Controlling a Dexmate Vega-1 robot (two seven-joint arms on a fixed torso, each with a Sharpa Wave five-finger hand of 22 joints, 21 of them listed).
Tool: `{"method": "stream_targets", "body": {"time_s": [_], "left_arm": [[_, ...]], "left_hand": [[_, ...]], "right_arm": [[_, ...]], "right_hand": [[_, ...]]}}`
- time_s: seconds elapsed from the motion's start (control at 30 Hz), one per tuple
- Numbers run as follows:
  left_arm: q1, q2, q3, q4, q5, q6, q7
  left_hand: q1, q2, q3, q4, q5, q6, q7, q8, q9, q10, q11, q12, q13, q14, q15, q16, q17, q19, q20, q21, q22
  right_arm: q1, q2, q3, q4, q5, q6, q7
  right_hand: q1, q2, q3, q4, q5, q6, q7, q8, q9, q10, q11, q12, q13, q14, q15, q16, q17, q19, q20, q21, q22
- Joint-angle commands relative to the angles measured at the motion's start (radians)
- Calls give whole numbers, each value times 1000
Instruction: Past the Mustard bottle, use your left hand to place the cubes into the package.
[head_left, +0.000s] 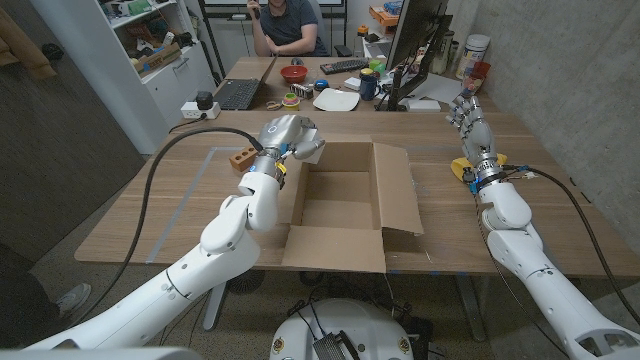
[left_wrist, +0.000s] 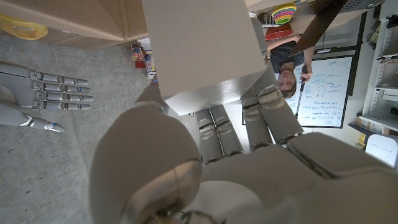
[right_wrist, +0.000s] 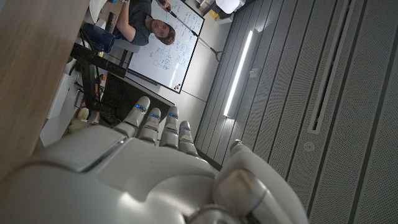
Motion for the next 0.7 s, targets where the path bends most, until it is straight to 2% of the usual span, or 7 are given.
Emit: {"method": "stream_targets", "body": {"time_s": [0.03,0.7], "left_arm": [[-21,-14,14,33,-2,-29,-1],[-82,-21,70,114,-10,-108,-34]], "left_hand": [[187,177,3,1,8,14,0,-4,3,57,-58,8,3,301,-360,-1,6,-17,-77,8,5],[190,175,3,-1,8,24,-7,-2,2,55,-62,11,0,301,-361,-6,11,-20,-78,10,5]], "right_arm": [[-4,-17,-19,-11,5,15,-18],[-7,-25,-28,-11,10,40,-26]], "right_hand": [[-3,2,-3,-4,4,12,1,6,3,8,2,5,5,11,3,1,3,3,-3,-3,5],[-2,1,-4,-5,4,14,2,5,3,10,1,5,5,13,3,1,3,6,-3,-8,5]]}}
